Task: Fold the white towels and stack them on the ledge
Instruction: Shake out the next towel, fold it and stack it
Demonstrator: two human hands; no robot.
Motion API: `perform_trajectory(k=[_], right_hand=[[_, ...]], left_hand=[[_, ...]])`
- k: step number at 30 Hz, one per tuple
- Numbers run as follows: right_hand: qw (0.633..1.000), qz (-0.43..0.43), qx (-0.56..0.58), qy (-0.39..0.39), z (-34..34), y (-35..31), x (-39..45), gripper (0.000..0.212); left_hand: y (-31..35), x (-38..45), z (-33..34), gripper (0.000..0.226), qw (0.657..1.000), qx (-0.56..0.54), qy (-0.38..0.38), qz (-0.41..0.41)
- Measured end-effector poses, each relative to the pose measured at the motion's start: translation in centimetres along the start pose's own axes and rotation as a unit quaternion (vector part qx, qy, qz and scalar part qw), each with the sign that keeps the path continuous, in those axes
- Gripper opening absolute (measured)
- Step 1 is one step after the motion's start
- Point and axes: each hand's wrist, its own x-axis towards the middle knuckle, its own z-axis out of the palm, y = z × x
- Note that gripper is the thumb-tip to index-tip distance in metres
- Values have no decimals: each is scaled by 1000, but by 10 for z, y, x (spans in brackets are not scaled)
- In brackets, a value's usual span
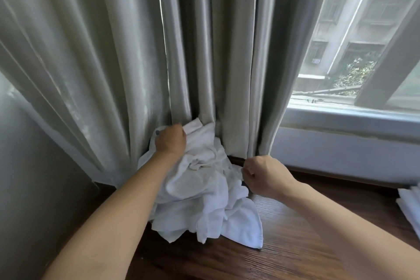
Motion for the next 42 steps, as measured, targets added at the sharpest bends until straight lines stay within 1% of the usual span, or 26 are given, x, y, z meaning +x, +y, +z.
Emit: perform_trajectory(k=[2,5,8,9,10,13,14,15,16,17,19,20,21,22,24,26,27,28,30,32,34,36,38,39,41,42], right_hand=[[1000,9,13,4,-8,2,3,30],[998,16,63,5,-28,-2,14,35],[988,3,150,43,-60,-14,27,15],[977,5,203,61,-71,-20,30,18],[964,11,253,78,-83,-25,34,28],[935,8,325,143,-112,-38,48,71],[925,7,344,161,-119,-41,53,77],[914,8,365,179,-127,-42,58,78],[904,11,383,190,-134,-41,62,75],[898,11,395,193,-142,-41,64,67],[903,14,380,200,-157,-36,64,34],[907,14,360,218,-164,-32,63,22],[908,11,343,240,-170,-26,62,24],[904,5,333,267,-177,-17,61,30],[891,-13,313,328,-196,1,57,38],[884,-27,275,377,-221,22,51,38],[883,-31,264,386,-236,31,45,40],[885,-37,252,389,-251,41,37,45],[902,-47,203,378,-281,59,18,44],[934,-32,124,333,-308,80,0,33],[953,7,102,284,-331,104,-17,33],[951,37,158,264,-351,127,-33,33],[929,57,248,268,-367,148,-50,18],[920,66,273,275,-375,155,-57,13],[903,82,302,296,-389,168,-69,14],[890,90,329,302,-397,173,-74,12]], left_hand=[[4,-1,-27,26,994,-42,92,40],[22,-4,-84,25,971,-121,179,100],[48,-10,-149,26,938,-196,258,126],[57,-11,-169,25,929,-216,271,127],[67,-14,-188,25,922,-235,279,132],[93,-27,-228,23,898,-315,257,168],[100,-31,-235,21,889,-347,237,183],[106,-34,-241,19,879,-371,223,201],[111,-35,-245,17,870,-387,215,217],[116,-37,-248,16,862,-402,206,232],[124,-39,-255,16,846,-433,182,252],[128,-40,-257,15,844,-438,168,262],[130,-42,-260,14,848,-425,160,273],[132,-44,-262,19,859,-391,160,290],[138,-48,-262,35,878,-291,185,333],[151,-54,-260,38,890,-237,210,330],[159,-56,-260,37,893,-247,208,314],[170,-59,-261,38,892,-286,194,290],[192,-65,-265,42,872,-405,151,231],[212,-67,-271,41,839,-487,132,202],[230,-66,-277,39,825,-514,134,194],[247,-63,-285,38,812,-535,133,193],[263,-60,-293,39,800,-552,130,195],[272,-58,-297,40,796,-558,129,194],[287,-54,-302,34,794,-564,132,186],[293,-49,-303,30,799,-555,137,186]])
